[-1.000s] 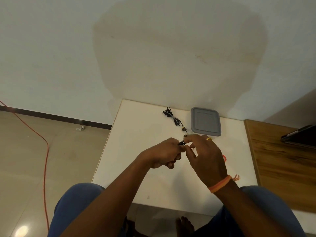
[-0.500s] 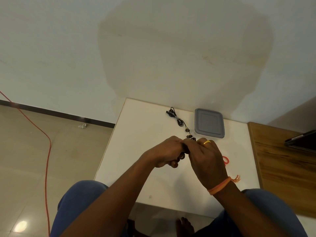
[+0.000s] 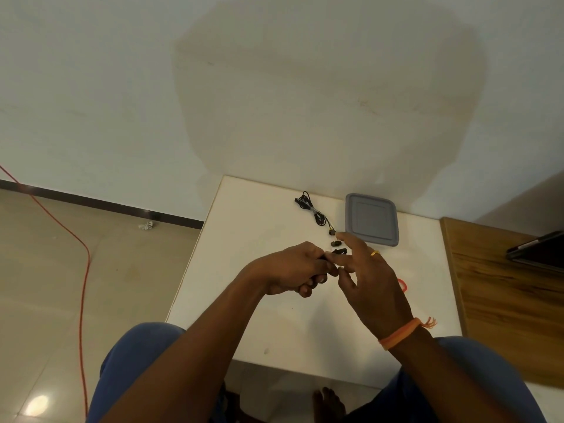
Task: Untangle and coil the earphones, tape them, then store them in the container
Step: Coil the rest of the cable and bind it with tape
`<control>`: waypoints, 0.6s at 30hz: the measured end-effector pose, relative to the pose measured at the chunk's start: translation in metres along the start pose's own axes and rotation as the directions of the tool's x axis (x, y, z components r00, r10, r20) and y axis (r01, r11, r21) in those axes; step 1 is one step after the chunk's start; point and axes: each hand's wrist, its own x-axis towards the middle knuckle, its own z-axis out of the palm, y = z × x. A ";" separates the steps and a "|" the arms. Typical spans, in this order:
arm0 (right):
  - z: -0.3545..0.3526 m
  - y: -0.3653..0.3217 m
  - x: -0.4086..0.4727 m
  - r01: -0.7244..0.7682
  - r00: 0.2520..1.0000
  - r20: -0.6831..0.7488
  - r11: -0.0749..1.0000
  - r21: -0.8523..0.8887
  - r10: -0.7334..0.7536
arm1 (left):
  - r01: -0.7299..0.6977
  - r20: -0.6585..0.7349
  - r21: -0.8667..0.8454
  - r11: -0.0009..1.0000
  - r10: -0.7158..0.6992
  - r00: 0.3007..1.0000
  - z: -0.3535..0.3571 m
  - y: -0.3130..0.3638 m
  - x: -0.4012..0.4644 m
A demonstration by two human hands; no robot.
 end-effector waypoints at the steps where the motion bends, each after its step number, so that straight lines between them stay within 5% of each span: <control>1: 0.000 0.000 -0.001 0.017 1.000 -0.002 1.000 -0.013 -0.017 | -0.001 0.008 -0.006 1.000 0.001 1.000 0.000 0.000 0.000; 10: -0.002 -0.009 -0.004 0.121 0.989 -0.075 0.986 -0.113 -0.130 | 0.059 0.040 -0.132 0.990 -0.054 0.998 0.001 0.005 -0.003; 18: -0.002 -0.006 -0.002 0.173 0.969 -0.152 0.974 -0.146 -0.195 | -0.064 -0.130 -0.157 0.986 0.043 0.991 0.009 0.008 -0.001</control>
